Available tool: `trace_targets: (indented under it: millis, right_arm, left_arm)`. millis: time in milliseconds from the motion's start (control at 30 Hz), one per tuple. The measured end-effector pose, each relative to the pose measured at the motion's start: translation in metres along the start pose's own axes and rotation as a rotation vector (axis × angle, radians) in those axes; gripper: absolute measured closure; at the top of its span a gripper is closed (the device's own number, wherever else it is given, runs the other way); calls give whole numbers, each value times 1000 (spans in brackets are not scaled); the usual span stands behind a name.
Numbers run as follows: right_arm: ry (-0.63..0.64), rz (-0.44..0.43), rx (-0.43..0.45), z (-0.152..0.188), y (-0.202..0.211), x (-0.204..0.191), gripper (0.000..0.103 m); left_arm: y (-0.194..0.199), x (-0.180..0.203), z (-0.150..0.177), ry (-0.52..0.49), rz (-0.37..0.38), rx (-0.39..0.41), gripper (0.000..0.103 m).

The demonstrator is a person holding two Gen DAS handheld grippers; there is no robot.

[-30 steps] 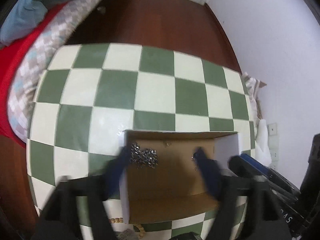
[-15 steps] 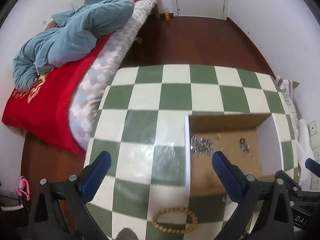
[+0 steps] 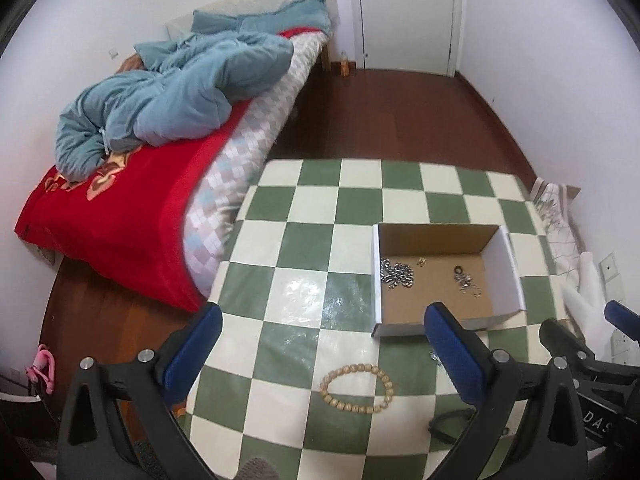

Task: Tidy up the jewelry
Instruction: 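Withdraw both tools from the box, then grasp the second small black ring with the right tool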

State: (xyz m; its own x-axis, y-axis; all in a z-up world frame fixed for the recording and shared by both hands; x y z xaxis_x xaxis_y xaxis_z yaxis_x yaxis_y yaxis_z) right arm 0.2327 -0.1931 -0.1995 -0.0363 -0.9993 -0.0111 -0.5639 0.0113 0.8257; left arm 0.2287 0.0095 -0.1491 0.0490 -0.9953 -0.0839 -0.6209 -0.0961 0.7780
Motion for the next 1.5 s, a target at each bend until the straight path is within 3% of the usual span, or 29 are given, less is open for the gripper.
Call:
trace_targets:
  millis: [267, 367, 467, 600, 733, 833, 1133, 1333, 1500]
  right_arm:
    - [-9, -23, 97, 1, 66, -3, 0]
    - [-38, -42, 94, 11, 80, 1, 0]
    - [-70, -52, 59, 29, 80, 11, 0]
    - [-114, -11, -29, 71, 60, 34, 2]
    - [-161, -13, -135, 119, 25, 51, 36]
    - [-179, -44, -201, 151, -1, 55, 50]
    - [-141, -36, -278, 188, -50, 47, 57]
    - [-112, -33, -282, 189, -62, 41, 70]
    - [-71, -5, -265, 186, -63, 39, 90]
  left_arm:
    - [58, -2, 7, -11, 22, 64, 0]
    - [66, -3, 16, -11, 23, 60, 0]
    - [63, -2, 33, -15, 9, 30, 0]
    - [37, 2, 70, -8, 3, -77, 0]
    - [8, 15, 110, -24, 6, -185, 0]
    - [-9, 27, 132, -50, 12, -244, 0]
    - [-40, 40, 160, -77, 7, -335, 1]
    - [-46, 42, 161, -82, 15, -348, 1]
    - [-48, 48, 161, -77, 35, -359, 1]
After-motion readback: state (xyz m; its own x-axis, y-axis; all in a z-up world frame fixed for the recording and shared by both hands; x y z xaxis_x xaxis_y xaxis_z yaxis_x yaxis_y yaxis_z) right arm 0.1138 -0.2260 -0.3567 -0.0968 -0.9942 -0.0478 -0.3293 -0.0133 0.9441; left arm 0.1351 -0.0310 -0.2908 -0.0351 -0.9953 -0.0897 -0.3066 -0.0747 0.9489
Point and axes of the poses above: each gripper's, at about its wrist camera, not at the fingertips, and y roughly against the way its jaws point, x to its right, z to its underside, the point moved 6 cm from there along -y, roughly the way its jaws point, and after that the axes turned 6 degrees about x, right-handed, at the moved point
